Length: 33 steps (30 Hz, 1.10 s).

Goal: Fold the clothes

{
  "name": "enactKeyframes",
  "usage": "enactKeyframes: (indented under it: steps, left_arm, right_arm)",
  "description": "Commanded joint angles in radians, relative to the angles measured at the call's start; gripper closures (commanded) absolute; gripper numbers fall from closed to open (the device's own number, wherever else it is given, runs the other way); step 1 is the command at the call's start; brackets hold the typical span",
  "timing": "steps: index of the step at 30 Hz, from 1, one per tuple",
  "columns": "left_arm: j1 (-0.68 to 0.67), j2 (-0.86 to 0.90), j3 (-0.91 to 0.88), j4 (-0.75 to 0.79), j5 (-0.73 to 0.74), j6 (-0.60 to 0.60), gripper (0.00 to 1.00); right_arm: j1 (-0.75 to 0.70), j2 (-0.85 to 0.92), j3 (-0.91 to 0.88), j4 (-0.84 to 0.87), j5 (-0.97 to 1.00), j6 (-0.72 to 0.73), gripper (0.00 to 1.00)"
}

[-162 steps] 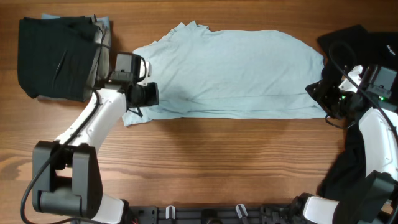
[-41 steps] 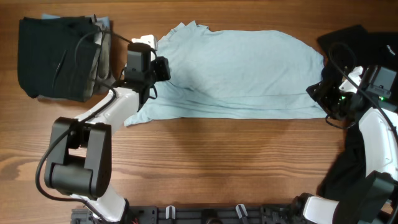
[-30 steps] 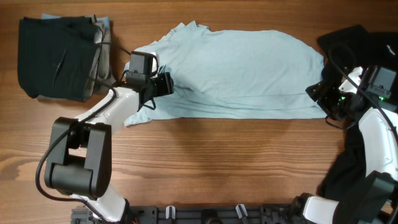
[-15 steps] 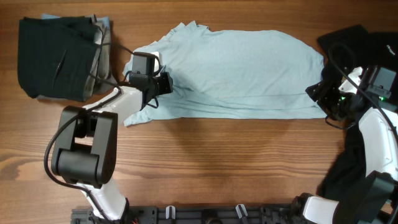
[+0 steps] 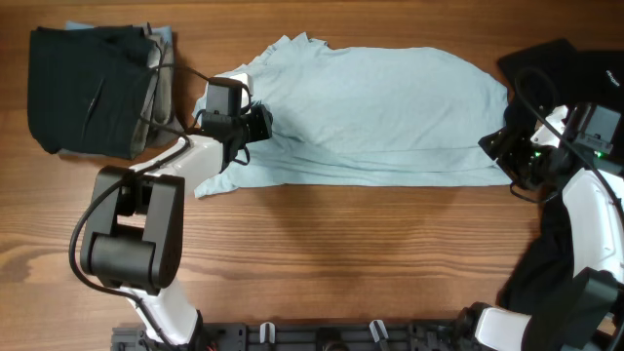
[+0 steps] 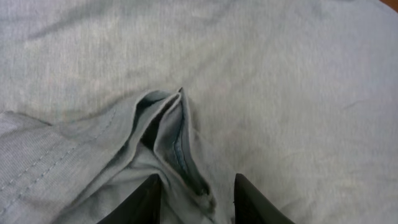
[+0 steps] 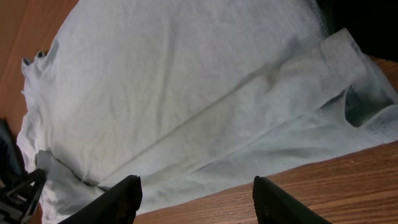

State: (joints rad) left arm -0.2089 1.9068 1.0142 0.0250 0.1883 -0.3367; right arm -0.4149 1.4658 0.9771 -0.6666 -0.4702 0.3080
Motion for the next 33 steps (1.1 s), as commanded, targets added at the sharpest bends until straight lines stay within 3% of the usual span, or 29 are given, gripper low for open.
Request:
enactKeyframes:
  steps: [1, 7, 8, 10, 13, 17, 20, 23, 27, 33]
  left_arm:
    - [-0.005, 0.007, 0.006, 0.021, 0.013, -0.013, 0.63]
    - [-0.005, 0.006, 0.006, 0.042, 0.021, -0.020, 0.62]
    - [-0.005, 0.006, 0.006, 0.026, 0.027, -0.020, 0.58]
    - [-0.005, 0.006, 0.006, -0.020, 0.031, -0.019, 0.41]
    - [-0.005, 0.006, 0.006, -0.040, 0.031, -0.016, 0.43]
    - [-0.005, 0.007, 0.006, -0.020, 0.023, -0.016, 0.59]
    - [-0.005, 0.007, 0.006, -0.017, -0.007, -0.016, 0.62]
    - [-0.005, 0.007, 0.006, -0.008, -0.006, -0.016, 0.60]
    - [-0.005, 0.006, 0.006, -0.010, 0.043, -0.020, 0.43]
    - [-0.002, -0.006, 0.006, -0.053, 0.107, -0.020, 0.46]
  right_arm:
    - [0.003, -0.012, 0.014, 0.002, 0.010, -0.019, 0.38]
    - [0.003, -0.012, 0.014, 0.003, 0.010, -0.019, 0.38]
    - [0.003, -0.012, 0.014, 0.000, 0.010, -0.019, 0.38]
    - [0.003, -0.012, 0.014, -0.003, 0.010, -0.020, 0.38]
    - [0.003, -0.012, 0.014, 0.000, 0.010, -0.019, 0.38]
    - [0.003, -0.012, 0.014, 0.008, 0.010, -0.018, 0.38]
    - [0.003, -0.012, 0.014, 0.006, 0.010, -0.019, 0.38]
    - [0.003, -0.012, 0.013, 0.000, 0.010, -0.019, 0.38]
    - [0.003, -0.012, 0.013, 0.000, 0.010, -0.019, 0.38]
    - [0.003, -0.012, 0.013, -0.001, 0.010, -0.019, 0.38]
